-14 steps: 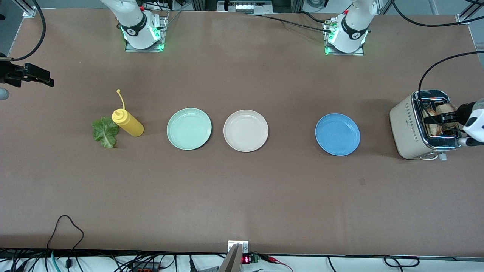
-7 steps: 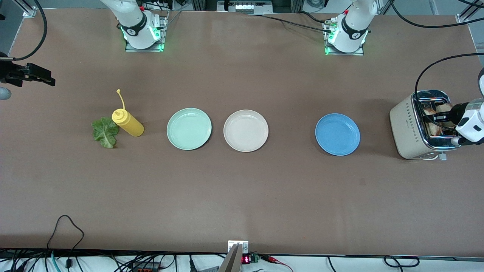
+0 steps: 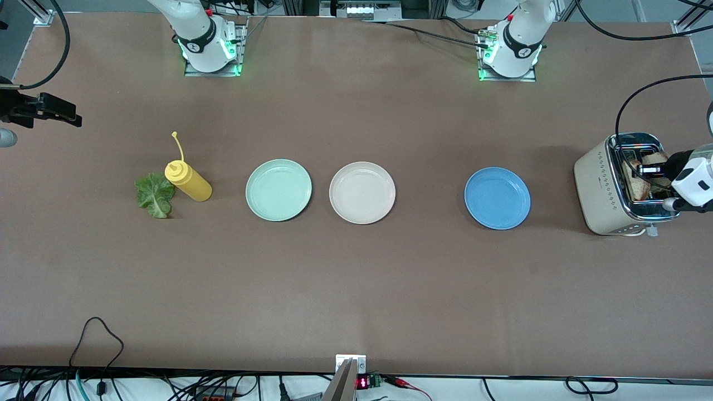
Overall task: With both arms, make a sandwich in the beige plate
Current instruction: 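Reach the left gripper to the toaster and grasp a bread slice, then lift the bread slice out and carry it to the beige plate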
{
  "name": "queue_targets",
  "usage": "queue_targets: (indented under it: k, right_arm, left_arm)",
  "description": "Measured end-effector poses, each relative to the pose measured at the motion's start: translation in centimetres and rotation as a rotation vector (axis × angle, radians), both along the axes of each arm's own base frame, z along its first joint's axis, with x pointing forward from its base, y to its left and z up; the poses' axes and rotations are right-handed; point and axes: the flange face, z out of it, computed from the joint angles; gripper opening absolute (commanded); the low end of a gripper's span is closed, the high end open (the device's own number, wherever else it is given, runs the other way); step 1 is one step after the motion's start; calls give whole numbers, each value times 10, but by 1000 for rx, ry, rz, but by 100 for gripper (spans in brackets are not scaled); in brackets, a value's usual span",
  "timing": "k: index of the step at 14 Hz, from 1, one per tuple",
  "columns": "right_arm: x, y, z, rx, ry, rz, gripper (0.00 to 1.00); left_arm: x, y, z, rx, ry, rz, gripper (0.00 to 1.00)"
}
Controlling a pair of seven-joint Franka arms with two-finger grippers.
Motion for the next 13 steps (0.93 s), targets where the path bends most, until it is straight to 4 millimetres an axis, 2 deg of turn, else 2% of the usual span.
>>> queue_targets:
  k: [2, 4, 7, 9, 10, 13]
  right_arm:
    - [0, 0, 0, 0, 0, 0, 100]
    - [0, 0, 0, 1, 0, 0, 100]
    - [0, 0, 0, 1, 0, 0, 100]
    - [0, 0, 0, 1, 0, -1, 100]
    - [0, 0, 0, 1, 0, -1, 100]
    - [0, -1, 0, 1, 0, -1, 100]
  left_arm:
    - [1, -6, 24, 11, -34, -15, 0]
    - [-1, -21, 69, 49, -56, -60, 0]
    - [-7, -58, 137, 82, -79, -118, 0]
    - [-8, -95, 162, 83, -86, -178, 0]
    - [-8, -120, 167, 78, -83, -220, 0]
    - [-5, -212, 166, 29, -80, -370, 0]
